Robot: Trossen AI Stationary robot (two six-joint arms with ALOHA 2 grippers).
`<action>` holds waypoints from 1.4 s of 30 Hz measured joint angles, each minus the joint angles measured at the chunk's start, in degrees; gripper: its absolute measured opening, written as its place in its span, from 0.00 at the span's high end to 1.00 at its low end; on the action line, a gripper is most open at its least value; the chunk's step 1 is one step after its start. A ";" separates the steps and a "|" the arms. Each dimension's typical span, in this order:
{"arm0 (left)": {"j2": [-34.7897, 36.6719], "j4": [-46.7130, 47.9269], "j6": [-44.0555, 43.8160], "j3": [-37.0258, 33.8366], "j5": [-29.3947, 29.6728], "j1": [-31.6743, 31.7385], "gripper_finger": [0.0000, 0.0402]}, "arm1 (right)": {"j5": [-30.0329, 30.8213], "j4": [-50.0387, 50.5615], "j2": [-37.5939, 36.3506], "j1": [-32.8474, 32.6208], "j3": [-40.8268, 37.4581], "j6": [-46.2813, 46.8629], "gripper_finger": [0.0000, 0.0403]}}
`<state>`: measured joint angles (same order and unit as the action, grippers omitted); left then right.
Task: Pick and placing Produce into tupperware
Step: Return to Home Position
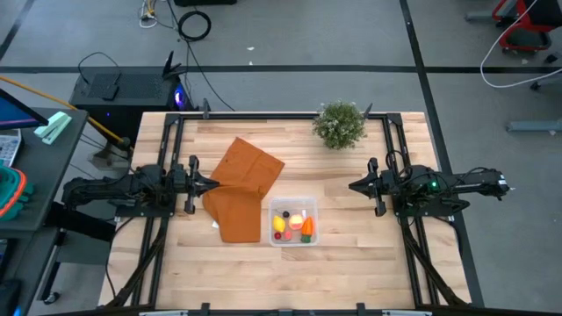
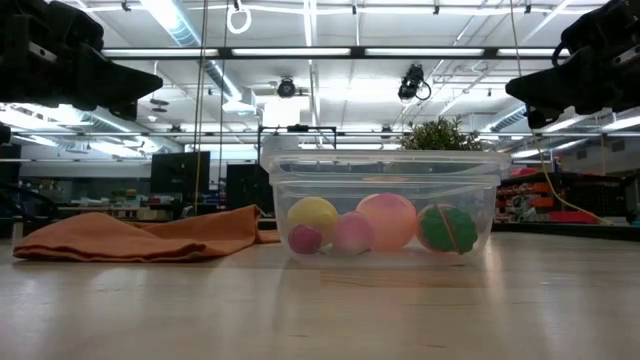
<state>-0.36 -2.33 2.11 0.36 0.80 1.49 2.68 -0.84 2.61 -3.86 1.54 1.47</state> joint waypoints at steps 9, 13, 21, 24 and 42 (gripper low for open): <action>0.00 0.00 0.00 0.00 0.00 -0.01 0.94 | 0.00 0.00 0.00 0.00 0.00 0.01 1.00; 0.00 0.00 0.00 0.00 0.00 -0.01 0.94 | 0.00 0.00 0.00 -0.02 0.00 0.01 1.00; 0.00 0.00 0.00 0.00 0.00 0.00 0.91 | 0.00 0.00 -0.02 0.00 0.00 0.00 1.00; 0.02 0.00 0.00 0.00 0.00 0.01 0.91 | 0.00 0.00 0.00 -0.02 0.00 0.01 1.00; 0.02 0.00 0.00 0.00 0.00 -0.01 0.91 | 0.00 0.00 -0.02 -0.02 0.00 0.01 1.00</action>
<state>-0.34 -2.33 2.11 0.36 0.80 1.48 2.68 -0.84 2.60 -3.88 1.54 1.48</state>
